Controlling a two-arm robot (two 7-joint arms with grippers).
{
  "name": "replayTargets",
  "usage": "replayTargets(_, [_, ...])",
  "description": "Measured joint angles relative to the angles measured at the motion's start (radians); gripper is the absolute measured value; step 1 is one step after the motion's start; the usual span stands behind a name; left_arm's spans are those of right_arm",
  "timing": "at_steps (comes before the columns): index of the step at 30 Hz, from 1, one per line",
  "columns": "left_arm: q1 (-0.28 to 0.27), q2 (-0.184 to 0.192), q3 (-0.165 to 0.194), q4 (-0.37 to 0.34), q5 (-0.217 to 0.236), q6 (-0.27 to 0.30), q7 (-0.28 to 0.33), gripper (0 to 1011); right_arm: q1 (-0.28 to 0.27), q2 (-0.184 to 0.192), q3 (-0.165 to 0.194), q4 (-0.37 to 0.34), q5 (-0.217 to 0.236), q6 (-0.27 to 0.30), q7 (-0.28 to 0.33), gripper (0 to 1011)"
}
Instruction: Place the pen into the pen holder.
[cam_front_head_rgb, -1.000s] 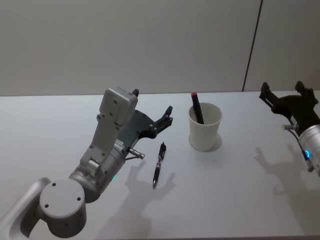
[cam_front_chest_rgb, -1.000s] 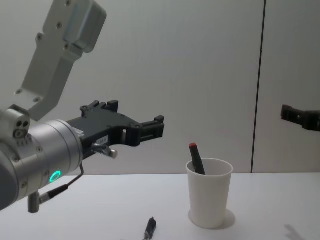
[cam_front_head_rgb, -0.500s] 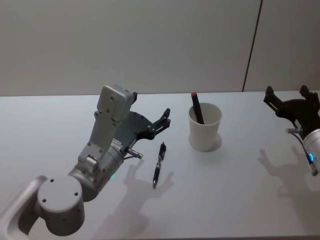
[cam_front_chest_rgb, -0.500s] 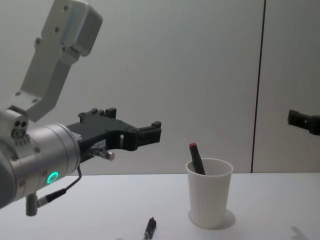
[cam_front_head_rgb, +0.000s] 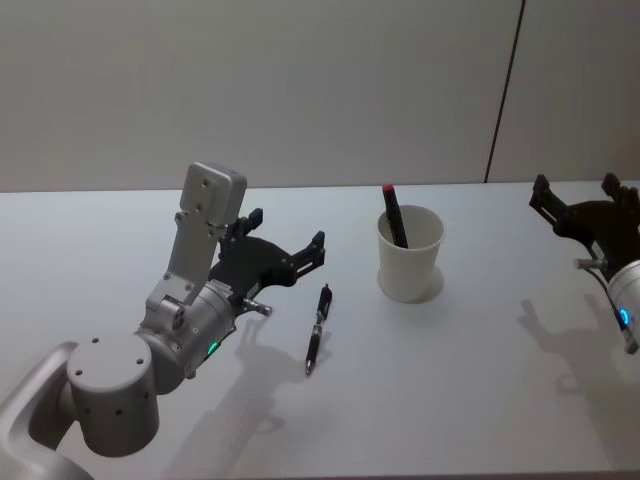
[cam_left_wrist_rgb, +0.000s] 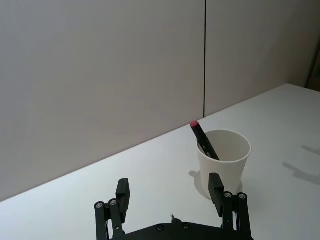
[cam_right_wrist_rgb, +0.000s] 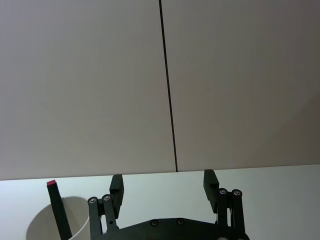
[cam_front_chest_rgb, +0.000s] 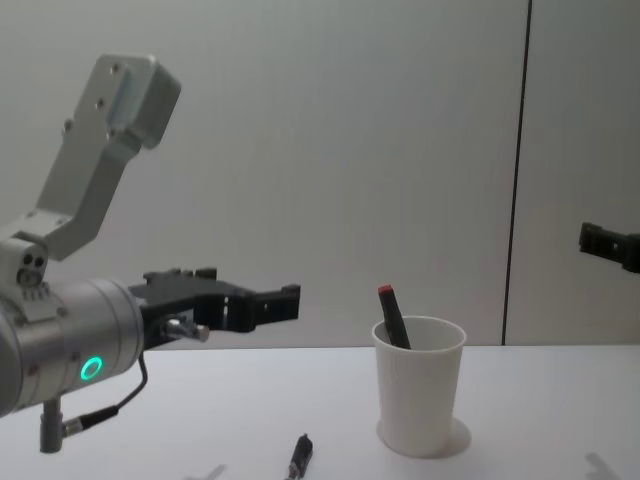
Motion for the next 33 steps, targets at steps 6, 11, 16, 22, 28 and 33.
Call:
replayTargets(6, [-0.018,-0.009,-0.009,0.042,-0.03,0.037,-0.018,1004,-0.001,0.001,0.001,-0.001,0.0,0.001,-0.001,1002])
replayTargets(11, [-0.035,-0.018,-0.013,0.077,-0.046,0.077,-0.032,1004,-0.002,0.001,0.001,-0.002,0.0,0.002,-0.001,1002])
replayTargets(16, [-0.051,-0.028,-0.014,0.109,-0.049,0.117,-0.048,1004,-0.002,0.001,0.001,-0.002,0.0,0.002,-0.002,1002])
replayTargets(22, [-0.075,-0.043,-0.011,0.154,-0.039,0.164,-0.071,1004,-0.002,0.001,0.001,-0.002,0.0,0.002,-0.002,1001])
replayTargets(28, [-0.097,-0.058,-0.004,0.197,-0.022,0.205,-0.088,1004,-0.002,0.001,0.001,-0.002,0.0,0.002,-0.002,1002])
replayTargets(33, [-0.111,-0.071,0.004,0.23,-0.005,0.234,-0.101,1004,-0.002,0.001,0.001,-0.002,0.0,0.002,-0.002,1002])
